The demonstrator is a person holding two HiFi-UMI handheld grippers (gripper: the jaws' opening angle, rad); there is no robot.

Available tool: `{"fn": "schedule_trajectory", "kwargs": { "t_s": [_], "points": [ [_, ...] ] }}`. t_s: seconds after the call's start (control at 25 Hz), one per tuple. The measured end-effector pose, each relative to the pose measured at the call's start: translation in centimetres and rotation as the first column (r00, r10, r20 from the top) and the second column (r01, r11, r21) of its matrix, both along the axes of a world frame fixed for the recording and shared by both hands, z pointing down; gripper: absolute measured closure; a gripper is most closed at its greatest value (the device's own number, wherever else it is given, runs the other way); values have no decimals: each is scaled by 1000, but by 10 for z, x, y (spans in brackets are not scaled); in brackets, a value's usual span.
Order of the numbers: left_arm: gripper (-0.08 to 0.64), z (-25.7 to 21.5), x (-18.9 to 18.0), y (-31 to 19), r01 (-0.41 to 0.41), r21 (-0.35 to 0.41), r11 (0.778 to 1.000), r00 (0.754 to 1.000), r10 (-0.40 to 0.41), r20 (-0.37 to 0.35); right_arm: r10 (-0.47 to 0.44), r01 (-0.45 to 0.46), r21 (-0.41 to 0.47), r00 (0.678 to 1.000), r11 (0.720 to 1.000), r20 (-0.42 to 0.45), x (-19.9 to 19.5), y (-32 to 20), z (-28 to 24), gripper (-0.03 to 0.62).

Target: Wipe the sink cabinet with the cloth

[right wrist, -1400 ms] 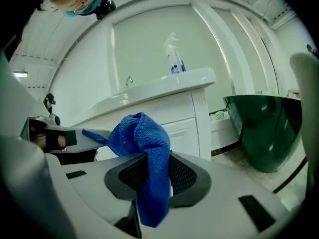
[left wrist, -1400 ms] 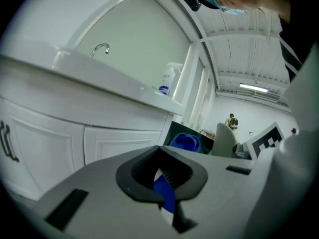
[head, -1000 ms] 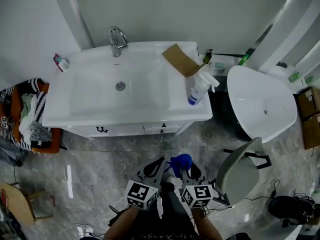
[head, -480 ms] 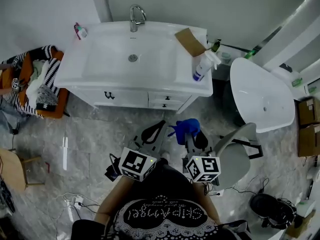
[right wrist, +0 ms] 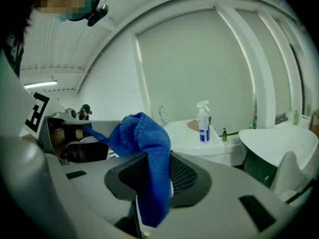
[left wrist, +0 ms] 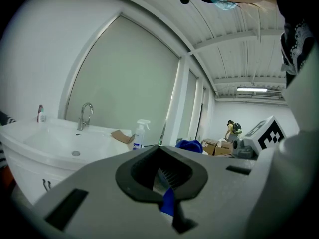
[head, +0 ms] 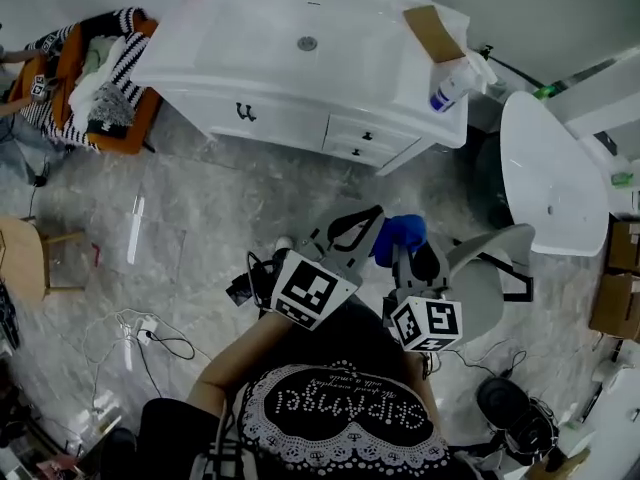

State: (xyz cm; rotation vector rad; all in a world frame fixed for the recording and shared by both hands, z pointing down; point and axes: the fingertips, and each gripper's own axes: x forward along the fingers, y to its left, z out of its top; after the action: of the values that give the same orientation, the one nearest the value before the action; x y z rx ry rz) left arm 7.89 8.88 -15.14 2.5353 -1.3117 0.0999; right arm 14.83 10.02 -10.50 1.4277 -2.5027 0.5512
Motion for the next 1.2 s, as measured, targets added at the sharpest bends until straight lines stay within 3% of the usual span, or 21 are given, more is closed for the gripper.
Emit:
{"fn": "schedule_trajectory", "kwargs": {
  "t_s": [0.28, 0.72, 1.2],
  "points": [
    [555, 10, -10, 38, -58, 2, 998, 998, 58, 8, 0, 0, 15, 1000, 1000, -9, -25, 35, 6, 477],
    [555, 15, -70, 97, -90, -32, 995, 995, 92, 35, 22, -21, -6, 999, 1000, 26, -90, 102, 5, 477],
    [555, 15, -79, 115, -114, -23, 993, 993, 115, 27, 27, -27, 3, 999, 1000, 19, -101, 122, 8, 477]
  ]
}}
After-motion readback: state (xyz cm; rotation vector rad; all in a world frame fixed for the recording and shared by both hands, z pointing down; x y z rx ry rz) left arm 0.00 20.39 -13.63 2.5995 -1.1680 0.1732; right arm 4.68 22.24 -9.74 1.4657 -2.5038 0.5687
